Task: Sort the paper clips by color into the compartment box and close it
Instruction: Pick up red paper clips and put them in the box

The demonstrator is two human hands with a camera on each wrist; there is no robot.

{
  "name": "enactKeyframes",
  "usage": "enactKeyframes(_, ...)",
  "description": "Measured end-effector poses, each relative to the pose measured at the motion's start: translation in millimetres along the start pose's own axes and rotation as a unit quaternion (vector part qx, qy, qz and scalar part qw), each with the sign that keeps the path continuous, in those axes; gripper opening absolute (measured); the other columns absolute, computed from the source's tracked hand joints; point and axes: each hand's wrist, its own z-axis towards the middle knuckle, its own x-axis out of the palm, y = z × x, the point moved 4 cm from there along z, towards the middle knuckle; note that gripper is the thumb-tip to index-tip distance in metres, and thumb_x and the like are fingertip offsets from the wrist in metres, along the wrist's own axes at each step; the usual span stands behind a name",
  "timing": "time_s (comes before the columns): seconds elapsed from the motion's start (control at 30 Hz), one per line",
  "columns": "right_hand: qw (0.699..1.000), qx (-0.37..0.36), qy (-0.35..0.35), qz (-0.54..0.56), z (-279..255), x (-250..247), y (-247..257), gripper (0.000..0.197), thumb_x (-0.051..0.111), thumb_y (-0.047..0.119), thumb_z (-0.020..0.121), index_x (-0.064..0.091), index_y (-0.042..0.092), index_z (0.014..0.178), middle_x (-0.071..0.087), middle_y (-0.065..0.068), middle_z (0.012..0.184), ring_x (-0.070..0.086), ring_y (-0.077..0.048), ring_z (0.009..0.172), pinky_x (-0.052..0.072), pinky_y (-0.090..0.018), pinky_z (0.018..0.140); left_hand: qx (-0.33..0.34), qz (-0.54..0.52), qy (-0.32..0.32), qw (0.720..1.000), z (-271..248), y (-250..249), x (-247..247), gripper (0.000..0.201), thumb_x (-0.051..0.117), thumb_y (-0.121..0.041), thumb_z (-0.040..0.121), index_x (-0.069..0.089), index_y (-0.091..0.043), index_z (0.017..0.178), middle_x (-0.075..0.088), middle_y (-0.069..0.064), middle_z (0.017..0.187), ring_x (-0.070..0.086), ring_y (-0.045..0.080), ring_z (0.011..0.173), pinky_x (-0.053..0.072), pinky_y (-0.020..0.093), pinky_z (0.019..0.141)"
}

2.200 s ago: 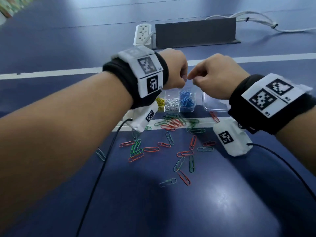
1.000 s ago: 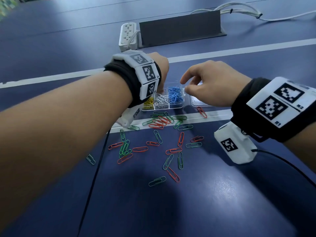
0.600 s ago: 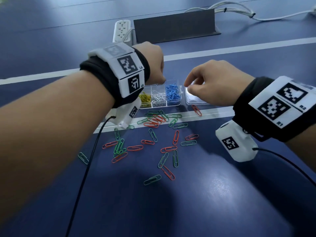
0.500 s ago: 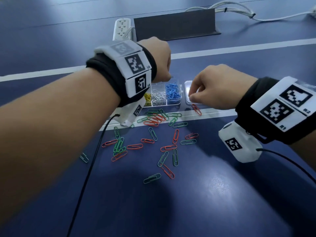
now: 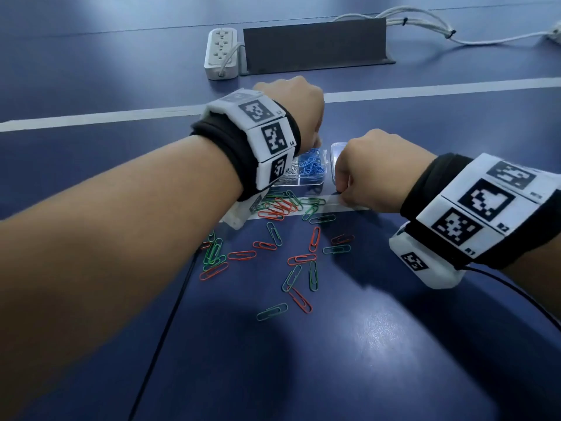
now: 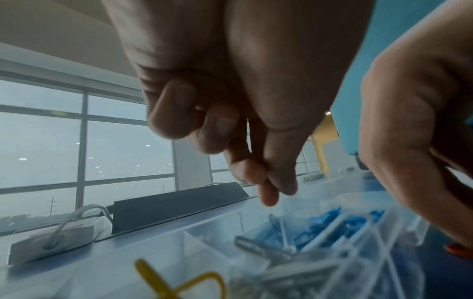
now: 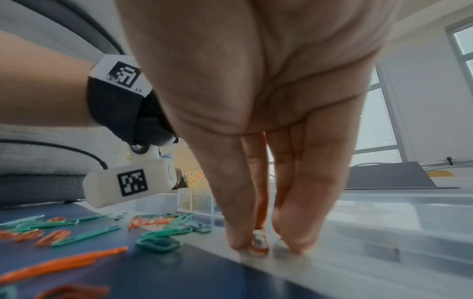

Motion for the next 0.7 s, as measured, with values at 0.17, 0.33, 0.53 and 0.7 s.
enactKeyframes(0.17,0.999,-0.035,0.0,0.007,-3.5,1.6,2.6,0.021,0.051,0.009,0.08,0.068,0.013,0.09,0.065,-0.015,0.092,0.062,-0.038,0.087,0.052,-0.037,0.075,-0.003,-0.085,0.006,0.996,-19.4,15.9,-11.1,0.023,0.059,-0.047,0.081,0.07,-0.028,0.091,0.064,0.0,0.09,0.059,0.026,0.087,0.05,0.038,0.08)
enactKeyframes(0.33,0.998,-0.057,0.016,-0.005,-4.2,3.9,2.2,0.023,0.054,0.009,0.075,0.064,0.024,0.09,0.061,-0.003,0.086,0.06,-0.033,0.088,0.049,-0.034,0.074,0.018,-0.12,0.042,0.992,-62.9,31.2,-11.2,0.02,0.064,-0.041,0.079,0.071,-0.023,0.083,0.062,-0.009,0.07,0.048,0.004,0.058,0.037,0.023,0.068)
enactKeyframes(0.53,0.994,-0.106,0.003,0.024,-11.0,-1.2,25.9,0.025,0.054,0.016,0.08,0.065,0.035,0.092,0.051,0.01,0.072,0.048,-0.018,0.079,0.038,-0.02,0.057,0.001,-0.088,0.117,0.989,-95.3,49.2,6.1,0.005,0.066,-0.03,0.078,0.068,-0.027,0.074,0.055,-0.014,0.061,0.058,0.012,0.07,0.049,0.026,0.074)
enactKeyframes(0.7,0.989,-0.127,0.006,0.073,-8.5,0.5,48.2,0.029,0.053,0.013,0.079,0.069,0.03,0.096,0.056,0.004,0.08,0.046,-0.018,0.077,0.04,-0.025,0.07,0.048,-0.017,0.143,0.988,-100.7,43.1,13.2,0.013,0.055,-0.034,0.085,0.056,-0.031,0.098,0.061,-0.007,0.101,0.056,0.021,0.098,0.032,0.024,0.072)
